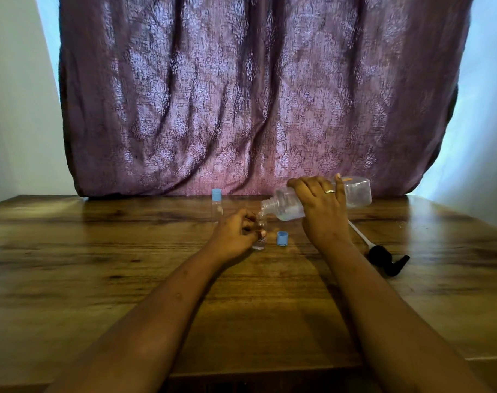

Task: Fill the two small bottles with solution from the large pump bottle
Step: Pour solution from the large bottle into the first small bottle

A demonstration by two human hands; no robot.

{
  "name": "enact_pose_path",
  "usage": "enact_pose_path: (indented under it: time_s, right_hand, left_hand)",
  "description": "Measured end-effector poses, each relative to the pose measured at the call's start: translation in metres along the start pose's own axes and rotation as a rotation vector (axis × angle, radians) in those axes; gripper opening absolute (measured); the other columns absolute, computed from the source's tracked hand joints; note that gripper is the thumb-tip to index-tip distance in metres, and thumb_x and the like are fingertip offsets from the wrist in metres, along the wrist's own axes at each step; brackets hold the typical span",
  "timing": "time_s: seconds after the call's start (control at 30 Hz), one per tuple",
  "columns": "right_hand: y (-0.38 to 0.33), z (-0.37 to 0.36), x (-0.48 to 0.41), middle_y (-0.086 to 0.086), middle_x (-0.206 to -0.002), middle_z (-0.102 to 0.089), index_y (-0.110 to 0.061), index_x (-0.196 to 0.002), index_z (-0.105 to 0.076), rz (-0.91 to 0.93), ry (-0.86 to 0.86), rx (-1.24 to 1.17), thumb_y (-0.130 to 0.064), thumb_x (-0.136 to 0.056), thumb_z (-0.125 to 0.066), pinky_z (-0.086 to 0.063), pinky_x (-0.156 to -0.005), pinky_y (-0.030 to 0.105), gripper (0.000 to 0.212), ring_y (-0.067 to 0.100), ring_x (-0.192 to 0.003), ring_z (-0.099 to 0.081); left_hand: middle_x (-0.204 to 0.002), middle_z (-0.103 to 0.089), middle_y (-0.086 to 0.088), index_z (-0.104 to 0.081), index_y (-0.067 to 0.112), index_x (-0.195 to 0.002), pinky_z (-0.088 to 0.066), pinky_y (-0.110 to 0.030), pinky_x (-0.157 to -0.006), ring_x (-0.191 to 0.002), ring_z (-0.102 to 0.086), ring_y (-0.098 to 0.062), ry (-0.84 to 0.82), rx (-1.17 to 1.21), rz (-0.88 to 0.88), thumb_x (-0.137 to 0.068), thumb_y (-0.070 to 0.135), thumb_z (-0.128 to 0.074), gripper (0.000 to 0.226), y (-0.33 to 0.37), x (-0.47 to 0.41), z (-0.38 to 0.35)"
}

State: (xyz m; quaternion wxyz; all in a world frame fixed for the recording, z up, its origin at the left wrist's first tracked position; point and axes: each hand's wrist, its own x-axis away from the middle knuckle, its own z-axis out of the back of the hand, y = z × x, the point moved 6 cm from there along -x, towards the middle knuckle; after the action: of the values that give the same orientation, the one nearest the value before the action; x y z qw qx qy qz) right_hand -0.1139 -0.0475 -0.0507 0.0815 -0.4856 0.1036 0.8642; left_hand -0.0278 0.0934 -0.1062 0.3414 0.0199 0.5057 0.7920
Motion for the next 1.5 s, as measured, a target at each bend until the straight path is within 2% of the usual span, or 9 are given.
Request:
enact_pose_path:
  time_s: [0.17, 0.37, 0.6, 0.67, 0.83, 1.03, 1.2, 1.4, 1.5]
  right_hand:
    - [-0.0003, 0.0004, -0.0003, 0.0, -0.113, -0.063, -0.024, -0.114, -0.054, -0.001, 0.007, -0.001, 0.001, -0.065, -0.039, -0.024, -0.11, 0.055, 0.058, 0.028, -0.111, -0.055]
    - [-0.0006, 0.0002, -0.0001, 0.0, -0.113, -0.062, -0.024, -0.115, -0.054, 0.001, -0.003, 0.0, 0.0, -0.064, -0.039, -0.024, -0.11, 0.056, 0.058, 0.028, -0.111, -0.055]
    - [0.0003, -0.001, 0.0002, 0.0, -0.114, -0.062, -0.024, -0.116, -0.054, -0.004, -0.018, -0.002, 0.001, -0.065, -0.038, -0.023, -0.111, 0.056, 0.059, 0.028, -0.112, -0.055]
    - [0.0004, -0.0009, -0.0001, 0.001, -0.114, -0.062, -0.024, -0.116, -0.054, -0.001, -0.01, -0.002, 0.002, -0.065, -0.041, -0.023, -0.111, 0.056, 0.059, 0.028, -0.112, -0.055]
    - [-0.0002, 0.0004, -0.0003, 0.0, -0.111, -0.063, -0.024, -0.114, -0.054, 0.004, 0.005, -0.001, 0.007, -0.062, -0.053, -0.024, -0.109, 0.056, 0.06, 0.028, -0.11, -0.056]
    - [0.0002, -0.0006, -0.0008, 0.001, -0.113, -0.063, -0.024, -0.114, -0.054, 0.004, -0.006, -0.001, 0.008, -0.061, -0.057, -0.024, -0.109, 0.057, 0.062, 0.028, -0.11, -0.056]
    - [0.0004, -0.0006, -0.0005, 0.001, -0.113, -0.062, -0.024, -0.115, -0.053, -0.002, -0.014, -0.004, 0.009, -0.061, -0.057, -0.023, -0.11, 0.055, 0.063, 0.028, -0.112, -0.055]
    - [-0.0003, 0.0, -0.0003, 0.002, -0.114, -0.063, -0.024, -0.115, -0.054, 0.003, -0.008, -0.006, 0.008, -0.061, -0.056, -0.022, -0.11, 0.055, 0.063, 0.029, -0.112, -0.055]
    - [-0.0002, -0.0003, -0.0002, 0.002, -0.113, -0.063, -0.024, -0.115, -0.053, 0.001, -0.009, -0.006, 0.008, -0.061, -0.057, -0.022, -0.11, 0.055, 0.063, 0.028, -0.112, -0.055]
  left_hand:
    - [-0.111, -0.068, -0.002, -0.055, 0.013, -0.117, -0.056, -0.034, -0.083, -0.1, -0.064, -0.016, 0.006, 0.005, 0.002, -0.09, 0.014, -0.066, 0.029, -0.0002, 0.0005, 0.0005]
    - [-0.108, -0.066, 0.0, -0.054, 0.017, -0.114, -0.047, -0.022, -0.067, -0.098, -0.062, -0.015, 0.012, -0.01, -0.001, -0.09, 0.016, -0.066, 0.026, 0.0001, 0.0007, 0.0003]
    - [-0.115, -0.063, -0.001, -0.054, 0.017, -0.117, -0.045, -0.018, -0.069, -0.105, -0.059, -0.016, 0.01, -0.029, 0.013, -0.089, 0.014, -0.067, 0.031, -0.0006, 0.0014, 0.0]
    - [-0.117, -0.063, -0.002, -0.054, 0.016, -0.118, -0.047, -0.019, -0.071, -0.105, -0.06, -0.016, 0.005, -0.019, 0.017, -0.089, 0.013, -0.067, 0.032, -0.0007, 0.0012, -0.0002]
    - [-0.12, -0.065, -0.003, -0.055, 0.016, -0.117, -0.05, -0.033, -0.09, -0.111, -0.061, -0.018, 0.002, -0.026, 0.022, -0.084, 0.016, -0.072, 0.037, -0.0028, 0.0005, 0.0]
    - [-0.119, -0.064, -0.002, -0.054, 0.015, -0.119, -0.047, -0.023, -0.08, -0.109, -0.059, -0.016, 0.005, -0.022, 0.005, -0.084, 0.012, -0.072, 0.039, -0.0009, 0.001, 0.0003]
    - [-0.121, -0.065, -0.002, -0.054, 0.015, -0.12, -0.048, -0.025, -0.082, -0.108, -0.06, -0.015, -0.001, -0.013, 0.005, -0.085, 0.011, -0.071, 0.039, -0.0009, 0.0013, 0.0]
    - [-0.126, -0.064, -0.004, -0.054, 0.017, -0.12, -0.053, -0.042, -0.096, -0.116, -0.061, -0.021, -0.014, -0.024, 0.021, -0.084, 0.012, -0.072, 0.041, -0.0038, -0.0007, 0.0]
    - [-0.124, -0.065, -0.004, -0.054, 0.018, -0.118, -0.053, -0.042, -0.096, -0.115, -0.061, -0.021, -0.012, -0.021, 0.015, -0.083, 0.012, -0.072, 0.04, -0.0043, -0.0012, 0.0002]
